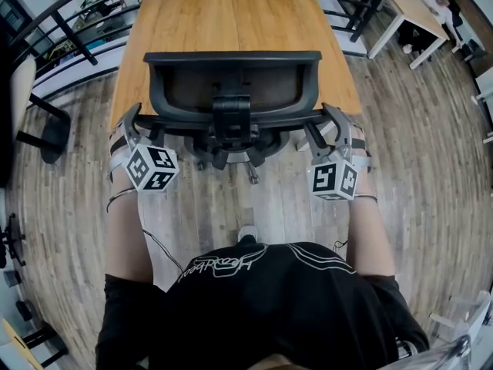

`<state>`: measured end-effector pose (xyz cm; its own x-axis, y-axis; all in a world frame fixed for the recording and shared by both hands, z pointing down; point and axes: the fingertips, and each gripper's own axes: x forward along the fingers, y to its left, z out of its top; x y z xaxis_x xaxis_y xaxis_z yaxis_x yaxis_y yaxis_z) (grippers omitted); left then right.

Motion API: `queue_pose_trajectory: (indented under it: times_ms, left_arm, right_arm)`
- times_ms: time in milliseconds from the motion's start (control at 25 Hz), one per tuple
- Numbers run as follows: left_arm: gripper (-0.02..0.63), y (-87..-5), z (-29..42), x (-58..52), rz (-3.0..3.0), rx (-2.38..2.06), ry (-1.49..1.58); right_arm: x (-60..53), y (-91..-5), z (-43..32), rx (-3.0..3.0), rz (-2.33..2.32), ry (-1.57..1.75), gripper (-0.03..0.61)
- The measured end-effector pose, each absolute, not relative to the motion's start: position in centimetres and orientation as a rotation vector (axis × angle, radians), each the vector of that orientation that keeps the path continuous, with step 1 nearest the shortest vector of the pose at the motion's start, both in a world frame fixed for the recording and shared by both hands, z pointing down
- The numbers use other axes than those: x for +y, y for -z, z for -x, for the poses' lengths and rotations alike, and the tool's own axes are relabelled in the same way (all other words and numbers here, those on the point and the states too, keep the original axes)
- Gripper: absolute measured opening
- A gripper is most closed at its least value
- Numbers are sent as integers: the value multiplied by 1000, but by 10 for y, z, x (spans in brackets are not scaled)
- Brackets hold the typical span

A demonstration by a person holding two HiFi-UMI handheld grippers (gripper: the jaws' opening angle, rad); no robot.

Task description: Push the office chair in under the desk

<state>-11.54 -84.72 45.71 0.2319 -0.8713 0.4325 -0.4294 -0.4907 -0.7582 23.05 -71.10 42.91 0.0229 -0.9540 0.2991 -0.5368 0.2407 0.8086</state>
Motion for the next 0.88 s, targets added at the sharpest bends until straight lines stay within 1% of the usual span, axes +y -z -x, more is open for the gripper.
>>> queue_pose_trajectory:
  times_ms: [880]
  left_arm:
    - [272, -451, 118, -833, 2093, 1163, 1042]
  right_arm:
    - [-719, -429, -231, -1613, -1435, 645, 272]
